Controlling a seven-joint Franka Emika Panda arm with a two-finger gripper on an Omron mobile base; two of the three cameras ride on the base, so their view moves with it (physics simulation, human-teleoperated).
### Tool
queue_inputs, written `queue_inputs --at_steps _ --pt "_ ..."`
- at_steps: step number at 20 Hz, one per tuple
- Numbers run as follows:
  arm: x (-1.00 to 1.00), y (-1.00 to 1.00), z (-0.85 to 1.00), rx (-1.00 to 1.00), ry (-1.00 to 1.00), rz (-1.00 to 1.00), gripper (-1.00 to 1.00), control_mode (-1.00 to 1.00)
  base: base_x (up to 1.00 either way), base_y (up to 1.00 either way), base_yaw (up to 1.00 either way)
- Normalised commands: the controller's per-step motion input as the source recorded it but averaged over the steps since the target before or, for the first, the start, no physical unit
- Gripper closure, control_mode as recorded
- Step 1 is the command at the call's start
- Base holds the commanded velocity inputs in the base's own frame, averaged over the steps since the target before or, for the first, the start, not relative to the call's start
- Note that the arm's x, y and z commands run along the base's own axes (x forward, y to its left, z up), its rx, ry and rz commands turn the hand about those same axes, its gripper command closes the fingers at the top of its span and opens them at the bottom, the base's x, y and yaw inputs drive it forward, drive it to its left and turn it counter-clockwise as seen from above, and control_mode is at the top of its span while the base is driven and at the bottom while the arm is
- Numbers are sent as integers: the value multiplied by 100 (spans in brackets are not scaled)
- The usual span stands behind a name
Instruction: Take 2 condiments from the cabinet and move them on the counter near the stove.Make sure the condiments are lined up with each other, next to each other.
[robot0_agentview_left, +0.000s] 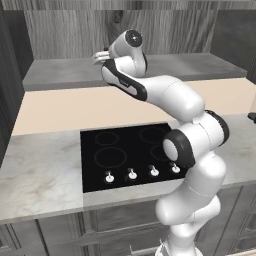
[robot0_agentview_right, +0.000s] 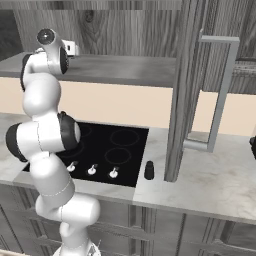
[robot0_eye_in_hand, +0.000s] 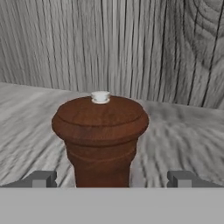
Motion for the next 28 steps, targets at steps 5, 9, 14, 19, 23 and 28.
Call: queue_inputs --at_steps 5,9,14,19,23,28 --pt "1 0 0 0 0 0 100 -100 0 0 0" --pt "0 0 0 0 0 0 100 -100 0 0 0" --pt "0 0 0 0 0 0 100 -100 0 0 0" --pt "0 0 0 0 0 0 100 -100 0 0 0" --pt "-3 0 0 0 0 0 100 -100 0 0 0" --pt "-41 0 0 0 -4 0 100 -100 0 0 0"
